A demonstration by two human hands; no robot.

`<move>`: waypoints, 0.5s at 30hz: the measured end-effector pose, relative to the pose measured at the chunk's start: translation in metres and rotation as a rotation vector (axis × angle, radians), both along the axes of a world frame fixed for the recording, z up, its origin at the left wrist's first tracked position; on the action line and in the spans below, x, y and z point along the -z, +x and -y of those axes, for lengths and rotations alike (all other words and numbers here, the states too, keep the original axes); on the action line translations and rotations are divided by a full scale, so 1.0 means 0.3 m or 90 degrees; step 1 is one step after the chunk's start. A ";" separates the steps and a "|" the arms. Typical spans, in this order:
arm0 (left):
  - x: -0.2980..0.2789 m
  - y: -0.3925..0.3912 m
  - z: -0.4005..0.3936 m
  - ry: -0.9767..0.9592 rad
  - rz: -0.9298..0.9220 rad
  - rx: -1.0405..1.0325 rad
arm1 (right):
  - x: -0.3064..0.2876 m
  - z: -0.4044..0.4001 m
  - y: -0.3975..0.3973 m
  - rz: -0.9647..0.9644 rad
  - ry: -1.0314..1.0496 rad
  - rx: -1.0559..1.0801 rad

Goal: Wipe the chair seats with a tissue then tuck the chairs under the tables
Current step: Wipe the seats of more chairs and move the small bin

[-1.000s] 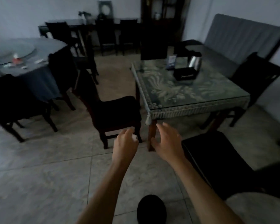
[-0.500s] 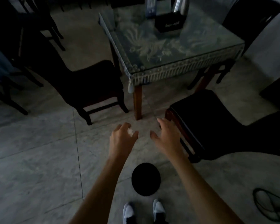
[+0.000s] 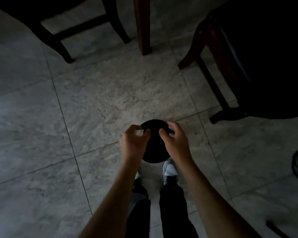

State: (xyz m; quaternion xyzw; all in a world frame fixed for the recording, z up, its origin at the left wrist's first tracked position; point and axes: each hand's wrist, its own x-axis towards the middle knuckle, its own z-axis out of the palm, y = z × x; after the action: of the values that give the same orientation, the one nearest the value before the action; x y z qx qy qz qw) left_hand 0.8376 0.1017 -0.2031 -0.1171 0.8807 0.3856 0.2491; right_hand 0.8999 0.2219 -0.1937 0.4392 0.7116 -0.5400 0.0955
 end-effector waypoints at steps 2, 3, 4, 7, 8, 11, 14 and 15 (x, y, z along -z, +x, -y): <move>0.130 0.037 0.011 -0.004 0.022 -0.024 | 0.133 0.021 0.030 0.020 -0.022 0.000; 0.189 0.055 0.016 -0.011 0.030 -0.026 | 0.193 0.031 0.042 0.033 -0.030 -0.003; 0.244 0.072 0.019 -0.016 0.041 -0.022 | 0.249 0.039 0.052 0.044 -0.033 -0.009; 0.391 0.110 0.025 -0.029 0.072 -0.008 | 0.396 0.050 0.069 0.075 -0.033 -0.035; 0.432 0.119 0.024 -0.034 0.076 -0.010 | 0.437 0.052 0.073 0.082 -0.038 -0.042; 0.538 0.133 0.016 -0.028 0.084 -0.012 | 0.543 0.059 0.082 0.104 -0.048 -0.048; 0.625 0.128 0.010 -0.045 0.079 -0.003 | 0.623 0.061 0.083 0.113 -0.042 -0.048; 0.649 0.125 0.010 -0.047 0.076 -0.004 | 0.644 0.059 0.083 0.113 -0.040 -0.048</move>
State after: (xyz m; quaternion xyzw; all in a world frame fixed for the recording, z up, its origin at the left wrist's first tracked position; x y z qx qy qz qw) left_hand 0.8752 0.0988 -0.3978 -0.1518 0.8775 0.3457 0.2956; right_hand 0.9248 0.2041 -0.3870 0.4548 0.6990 -0.5173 0.1919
